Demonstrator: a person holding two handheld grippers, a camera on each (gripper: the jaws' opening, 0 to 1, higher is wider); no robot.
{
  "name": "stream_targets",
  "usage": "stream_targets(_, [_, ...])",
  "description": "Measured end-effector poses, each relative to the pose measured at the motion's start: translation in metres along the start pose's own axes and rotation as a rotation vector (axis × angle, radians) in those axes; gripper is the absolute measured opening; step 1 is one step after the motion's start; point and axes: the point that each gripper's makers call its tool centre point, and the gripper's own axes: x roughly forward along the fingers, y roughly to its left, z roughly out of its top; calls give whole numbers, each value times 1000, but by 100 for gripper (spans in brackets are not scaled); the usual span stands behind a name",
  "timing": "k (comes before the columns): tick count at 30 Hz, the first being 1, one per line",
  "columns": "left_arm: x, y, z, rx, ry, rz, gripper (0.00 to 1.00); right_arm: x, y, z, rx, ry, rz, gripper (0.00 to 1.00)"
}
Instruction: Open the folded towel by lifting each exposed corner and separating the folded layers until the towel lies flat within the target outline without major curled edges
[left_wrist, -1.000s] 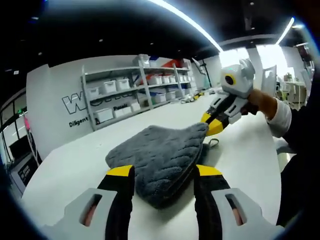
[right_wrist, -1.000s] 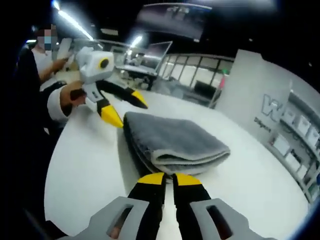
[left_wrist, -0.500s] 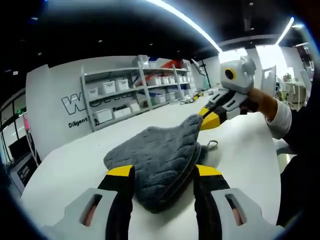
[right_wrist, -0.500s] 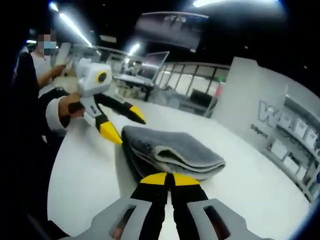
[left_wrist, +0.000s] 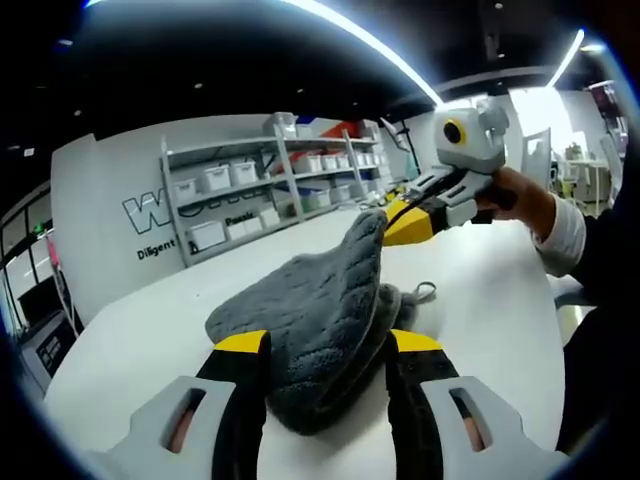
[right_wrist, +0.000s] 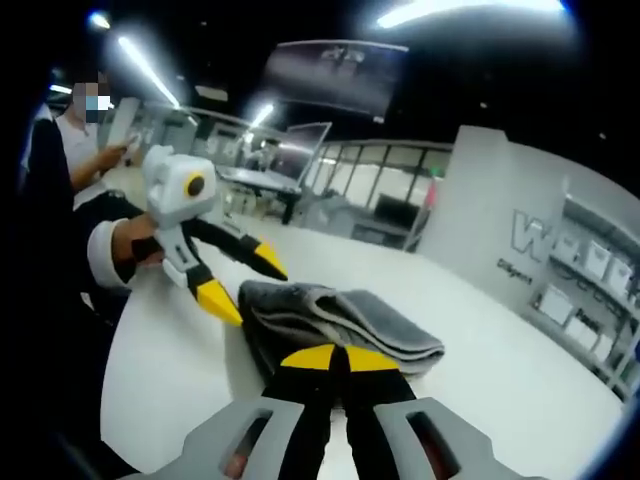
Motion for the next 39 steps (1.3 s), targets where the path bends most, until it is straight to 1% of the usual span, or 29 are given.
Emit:
stream_targets(9, [-1,1,2,-4,-11,1,44,0,-1,8,9,-24,-13,0])
stream_targets(14, [0,-1,3,-7,-16,-2,41,1,-1,15,-8,-43,-26,0])
stream_targets(24, [1,-1,6,-3,-31,6,41,3,1,28,-9,-93,-39,0])
stream_targets(29, [1,-1,6,-3,-35,4,41,4,1,32,-11,-107,-47,0])
stream_targets(32, [2,1,8,-11,-49,7,41,2,-1,36,-7,-121,-62,0])
stream_targets(39, [4,2,15,-3,-78,11,41,4,5,46,-10,-155,-61,0])
